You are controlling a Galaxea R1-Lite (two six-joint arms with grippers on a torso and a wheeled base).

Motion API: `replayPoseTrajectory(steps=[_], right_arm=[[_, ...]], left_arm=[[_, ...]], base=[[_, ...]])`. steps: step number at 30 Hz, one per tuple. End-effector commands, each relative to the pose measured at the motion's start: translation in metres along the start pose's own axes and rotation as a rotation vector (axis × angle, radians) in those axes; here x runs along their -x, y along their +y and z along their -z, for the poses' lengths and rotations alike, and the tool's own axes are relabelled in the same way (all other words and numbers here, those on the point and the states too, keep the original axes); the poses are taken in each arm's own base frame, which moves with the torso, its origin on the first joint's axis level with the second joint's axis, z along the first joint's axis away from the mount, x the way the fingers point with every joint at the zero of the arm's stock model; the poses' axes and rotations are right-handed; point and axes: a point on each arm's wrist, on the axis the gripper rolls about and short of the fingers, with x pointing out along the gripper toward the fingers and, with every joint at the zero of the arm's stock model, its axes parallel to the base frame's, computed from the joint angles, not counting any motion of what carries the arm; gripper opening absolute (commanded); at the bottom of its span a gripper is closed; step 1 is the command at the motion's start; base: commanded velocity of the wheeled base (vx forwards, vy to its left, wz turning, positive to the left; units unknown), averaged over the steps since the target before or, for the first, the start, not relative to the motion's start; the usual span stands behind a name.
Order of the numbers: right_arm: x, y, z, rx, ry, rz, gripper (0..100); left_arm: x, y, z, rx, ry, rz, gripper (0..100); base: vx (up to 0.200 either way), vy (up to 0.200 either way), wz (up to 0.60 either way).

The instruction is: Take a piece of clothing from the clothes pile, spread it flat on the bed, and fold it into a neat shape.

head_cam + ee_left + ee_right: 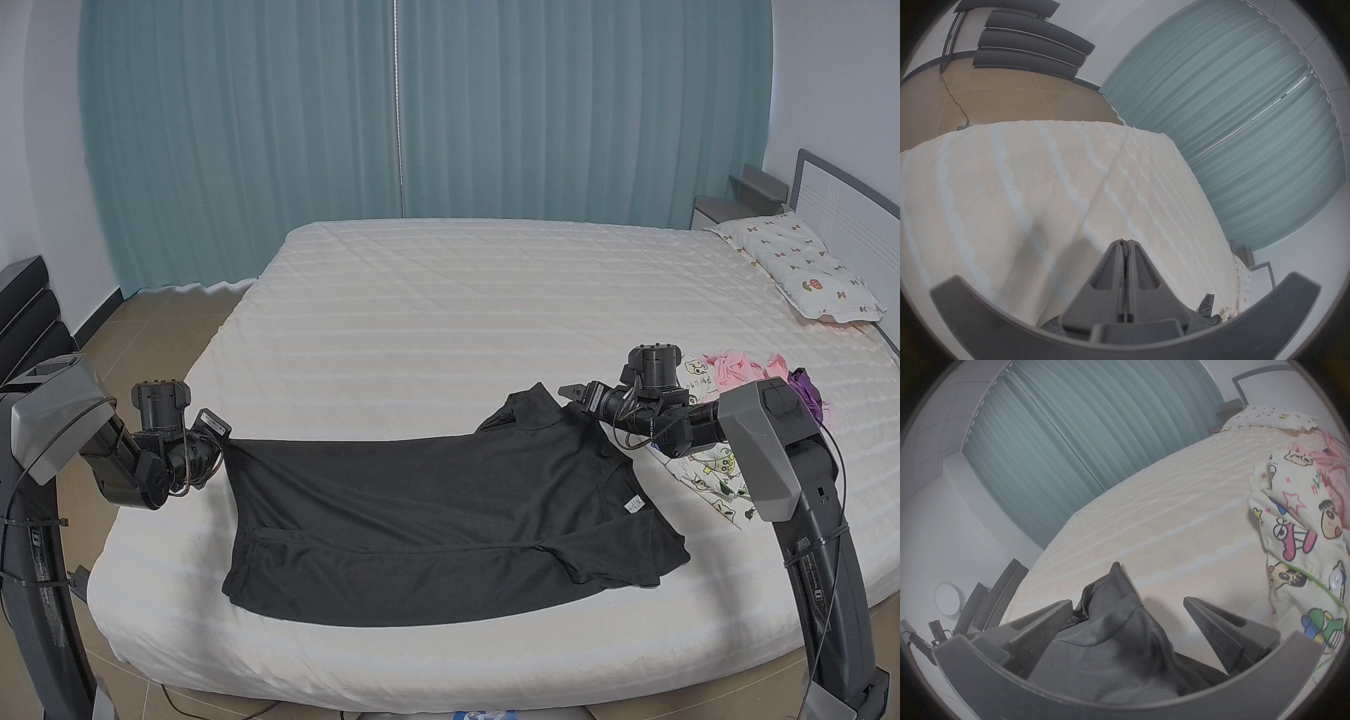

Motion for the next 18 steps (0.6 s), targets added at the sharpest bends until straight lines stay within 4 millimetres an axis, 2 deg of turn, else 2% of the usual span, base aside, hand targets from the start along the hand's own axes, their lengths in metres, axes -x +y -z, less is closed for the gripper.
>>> replayPoseTrajectory(steps=[1, 6, 7, 18], right_arm=[[-0.0049, -0.0041, 0.0072, 0.000, 0.010, 0.004, 100], [-0.0049, -0.0040, 0.0071, 0.001, 0.010, 0.000, 100], [-0.0050, -0.0032, 0.0074, 0.001, 0.010, -0.001, 0], [-0.0056, -0.0023, 0.0050, -0.003, -0.028, -0.008, 0]], left_arm=[[0.0005, 0.0001, 0.0003, 0.000, 0.001, -0.001, 0], [0.0005, 0.0001, 0.0003, 0.000, 0.001, -0.001, 0], [0.0005, 0.0001, 0.0003, 0.000, 0.001, -0.001, 0], [-0.0006, -0.0005, -0.0002, 0.000, -0.002, 0.003, 0]], base=[[0.000, 0.000, 0.00], [0.000, 0.000, 0.00], [0.000, 0.000, 0.00], [0.000, 0.000, 0.00]])
